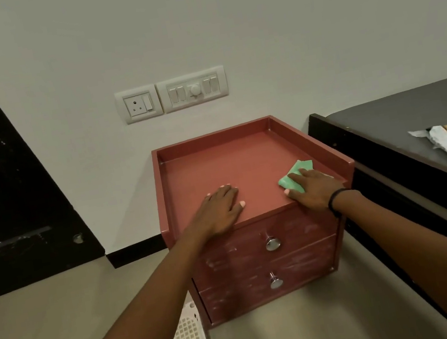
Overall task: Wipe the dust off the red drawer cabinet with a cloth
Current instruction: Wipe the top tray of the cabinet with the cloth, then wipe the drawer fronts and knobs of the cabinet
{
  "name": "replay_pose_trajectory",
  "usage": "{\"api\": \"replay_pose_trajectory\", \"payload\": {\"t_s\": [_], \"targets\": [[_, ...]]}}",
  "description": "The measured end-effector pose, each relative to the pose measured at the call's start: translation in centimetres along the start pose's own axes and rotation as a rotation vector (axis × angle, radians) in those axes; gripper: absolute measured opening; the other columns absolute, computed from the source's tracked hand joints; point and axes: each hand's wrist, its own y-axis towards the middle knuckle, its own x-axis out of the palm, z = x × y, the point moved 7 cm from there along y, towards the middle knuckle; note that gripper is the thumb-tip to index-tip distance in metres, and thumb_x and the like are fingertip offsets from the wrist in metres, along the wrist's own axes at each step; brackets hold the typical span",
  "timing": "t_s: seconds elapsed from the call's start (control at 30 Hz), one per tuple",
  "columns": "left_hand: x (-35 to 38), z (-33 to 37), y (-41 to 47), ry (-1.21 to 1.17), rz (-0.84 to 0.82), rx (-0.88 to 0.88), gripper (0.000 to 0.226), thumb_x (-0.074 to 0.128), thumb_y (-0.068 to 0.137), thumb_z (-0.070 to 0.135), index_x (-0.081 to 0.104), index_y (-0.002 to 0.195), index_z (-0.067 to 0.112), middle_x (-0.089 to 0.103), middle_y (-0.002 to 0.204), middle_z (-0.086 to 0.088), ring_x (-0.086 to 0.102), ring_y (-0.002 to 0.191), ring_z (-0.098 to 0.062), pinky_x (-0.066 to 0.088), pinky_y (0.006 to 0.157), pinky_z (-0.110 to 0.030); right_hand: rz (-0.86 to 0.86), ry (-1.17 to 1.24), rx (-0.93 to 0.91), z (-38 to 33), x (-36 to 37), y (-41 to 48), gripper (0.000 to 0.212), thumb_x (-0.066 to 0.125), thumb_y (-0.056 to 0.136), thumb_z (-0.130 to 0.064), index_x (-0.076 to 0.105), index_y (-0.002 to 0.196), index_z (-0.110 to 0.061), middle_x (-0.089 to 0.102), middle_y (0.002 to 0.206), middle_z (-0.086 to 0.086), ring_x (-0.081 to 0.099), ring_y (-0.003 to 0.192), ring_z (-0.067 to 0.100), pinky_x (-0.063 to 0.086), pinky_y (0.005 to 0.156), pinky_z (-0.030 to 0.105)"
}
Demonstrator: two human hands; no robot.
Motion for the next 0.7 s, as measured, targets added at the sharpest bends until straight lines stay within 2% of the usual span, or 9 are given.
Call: {"api": "replay_pose_trajectory", "payload": {"t_s": [0.2, 0.3, 0.4, 0.53, 0.6, 0.67, 0.7], "targets": [[0.0, -0.2, -1.4, 0.027, -0.051, 0.094, 0.060, 0.027, 0.108, 0.047, 0.023, 0.161, 0.018, 0.019, 0.169, -0.007, 0.018, 0.155, -0.021, 0.014, 0.126, -0.045, 0.099, 0.016, -0.015, -2.7, 1.4, -2.5, 0.059, 0.032, 0.102, -0.051, 0.031, 0.154, -0.023, 0.028, 0.162, 0.010, 0.029, 0.146, 0.032, 0.030, 0.118, 0.046], [-0.3, -0.3, -1.9, -0.003, -0.043, 0.107, 0.058, 0.029, 0.109, 0.044, 0.023, 0.161, 0.019, 0.019, 0.169, -0.005, 0.017, 0.156, -0.019, 0.010, 0.126, -0.041, 0.231, 0.085, -0.010, -4.5, 1.7, -3.8, 0.052, 0.033, 0.102, -0.043, 0.039, 0.150, -0.022, 0.035, 0.158, 0.010, 0.032, 0.145, 0.032, 0.030, 0.117, 0.047], [-0.2, -0.3, -2.0, -0.051, 0.039, 0.112, 0.054, 0.031, 0.109, 0.039, 0.030, 0.159, 0.018, 0.025, 0.167, -0.004, 0.020, 0.155, -0.018, 0.010, 0.125, -0.038, 0.450, 0.154, -0.021, -7.7, 2.7, -4.9, 0.046, 0.035, 0.101, -0.035, 0.049, 0.143, -0.024, 0.046, 0.151, 0.005, 0.037, 0.141, 0.029, 0.032, 0.115, 0.047], [-0.5, -0.5, -2.3, -0.156, 0.108, 0.174, 0.045, 0.039, 0.108, 0.024, 0.046, 0.151, 0.013, 0.042, 0.159, -0.006, 0.037, 0.147, -0.020, 0.024, 0.118, -0.030, 0.676, 0.387, -0.014, -13.2, 6.0, -7.5, 0.044, 0.035, 0.105, -0.034, 0.047, 0.147, -0.026, 0.038, 0.159, 0.001, 0.024, 0.151, 0.025, 0.023, 0.122, 0.051], [-1.1, -1.0, -2.3, -0.296, 0.141, 0.178, 0.040, 0.043, 0.104, 0.014, 0.057, 0.141, 0.010, 0.055, 0.148, -0.009, 0.050, 0.134, -0.022, 0.036, 0.106, -0.021, 0.751, 0.466, -0.072, -16.0, 7.5, -8.4, 0.046, 0.032, 0.106, -0.034, 0.041, 0.151, -0.025, 0.031, 0.163, 0.000, 0.016, 0.154, 0.022, 0.024, 0.123, 0.048], [-1.5, -1.2, -2.5, -0.407, 0.166, 0.174, 0.038, 0.045, 0.099, 0.007, 0.065, 0.131, 0.007, 0.063, 0.137, -0.010, 0.058, 0.122, -0.020, 0.039, 0.092, -0.009, 0.797, 0.557, -0.090, -17.6, 9.0, -8.8, 0.049, 0.029, 0.107, -0.033, 0.031, 0.156, -0.025, 0.021, 0.166, -0.002, 0.006, 0.156, 0.021, 0.024, 0.123, 0.045], [-1.5, -1.3, -2.6, -0.425, 0.168, 0.172, 0.038, 0.044, 0.098, 0.006, 0.066, 0.129, 0.006, 0.065, 0.135, -0.010, 0.058, 0.121, -0.020, 0.039, 0.090, -0.006, 0.818, 0.581, -0.085, -18.1, 9.8, -8.9, 0.050, 0.028, 0.108, -0.032, 0.027, 0.157, -0.025, 0.017, 0.167, -0.003, 0.004, 0.156, 0.021, 0.025, 0.124, 0.045]]}}
